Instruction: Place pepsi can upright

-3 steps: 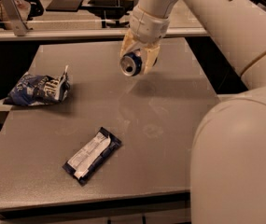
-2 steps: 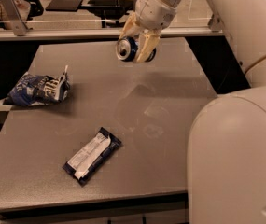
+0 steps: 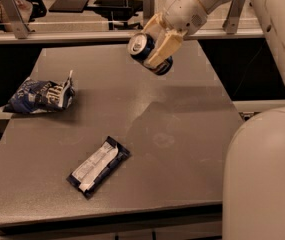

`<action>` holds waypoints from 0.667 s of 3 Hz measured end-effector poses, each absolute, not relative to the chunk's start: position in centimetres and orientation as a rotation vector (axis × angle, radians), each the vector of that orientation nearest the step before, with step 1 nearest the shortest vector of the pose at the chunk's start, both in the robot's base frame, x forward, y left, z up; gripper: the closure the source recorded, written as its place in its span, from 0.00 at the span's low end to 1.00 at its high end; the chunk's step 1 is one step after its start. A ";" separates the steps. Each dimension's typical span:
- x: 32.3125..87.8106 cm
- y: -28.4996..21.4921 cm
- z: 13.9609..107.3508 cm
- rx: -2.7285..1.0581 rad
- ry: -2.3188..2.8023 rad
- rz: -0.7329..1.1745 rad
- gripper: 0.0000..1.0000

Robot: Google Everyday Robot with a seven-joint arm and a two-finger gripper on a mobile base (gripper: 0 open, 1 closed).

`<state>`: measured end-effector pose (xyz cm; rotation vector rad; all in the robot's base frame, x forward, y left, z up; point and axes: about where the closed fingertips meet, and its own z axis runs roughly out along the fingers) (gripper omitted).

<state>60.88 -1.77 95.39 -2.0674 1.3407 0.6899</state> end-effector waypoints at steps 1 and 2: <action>60.0 -2.2 95.0 -1.909 1.406 0.857 1.00; 59.6 -2.4 94.4 -1.733 1.413 1.013 1.00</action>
Offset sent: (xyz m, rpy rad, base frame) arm -0.0311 -0.0184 -0.0140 0.3220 0.3372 -0.1411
